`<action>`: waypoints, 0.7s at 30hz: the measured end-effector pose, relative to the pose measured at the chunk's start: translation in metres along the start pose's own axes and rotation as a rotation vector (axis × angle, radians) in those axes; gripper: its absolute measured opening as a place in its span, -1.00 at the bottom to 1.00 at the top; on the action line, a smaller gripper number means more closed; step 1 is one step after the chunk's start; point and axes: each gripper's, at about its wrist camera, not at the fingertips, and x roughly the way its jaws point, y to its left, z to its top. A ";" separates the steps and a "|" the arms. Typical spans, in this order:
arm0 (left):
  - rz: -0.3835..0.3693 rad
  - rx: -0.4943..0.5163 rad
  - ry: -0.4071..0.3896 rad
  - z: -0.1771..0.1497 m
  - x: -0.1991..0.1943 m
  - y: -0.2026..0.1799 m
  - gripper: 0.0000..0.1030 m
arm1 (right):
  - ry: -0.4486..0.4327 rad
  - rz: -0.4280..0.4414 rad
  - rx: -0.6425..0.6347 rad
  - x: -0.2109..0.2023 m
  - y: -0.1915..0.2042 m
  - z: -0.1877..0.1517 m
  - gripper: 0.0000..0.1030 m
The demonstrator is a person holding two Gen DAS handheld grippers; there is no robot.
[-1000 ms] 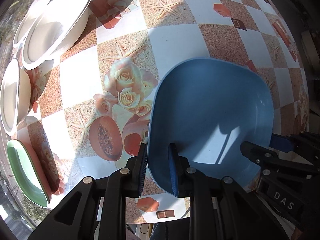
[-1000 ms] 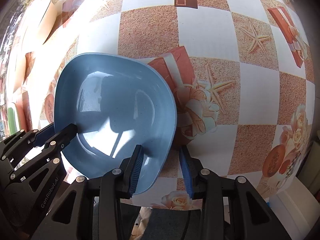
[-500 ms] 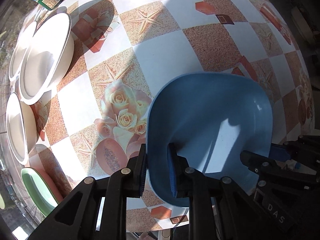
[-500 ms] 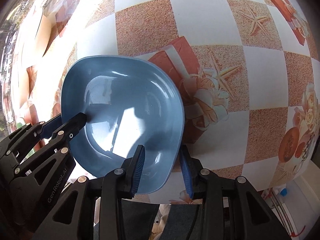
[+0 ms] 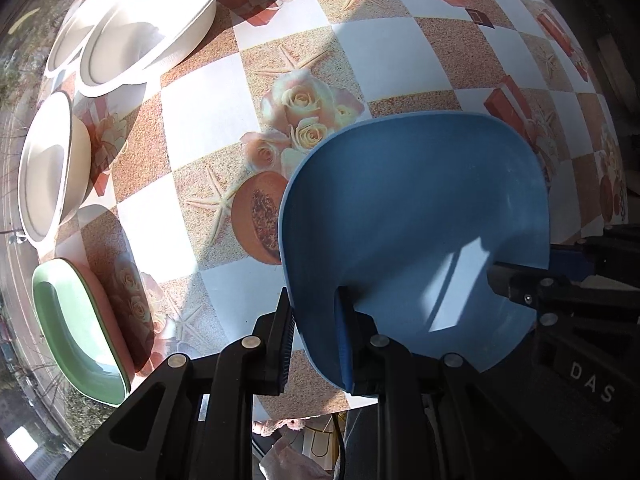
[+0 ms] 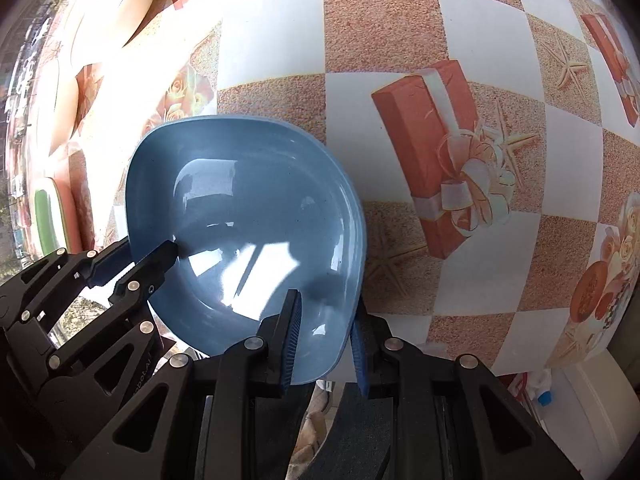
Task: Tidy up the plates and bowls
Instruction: 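Carry the blue plate with both grippers onto the green plate and open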
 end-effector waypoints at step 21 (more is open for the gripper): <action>-0.005 -0.160 -0.084 -0.021 0.011 0.098 -0.59 | -0.041 -0.089 -0.196 -0.002 0.146 0.008 -0.49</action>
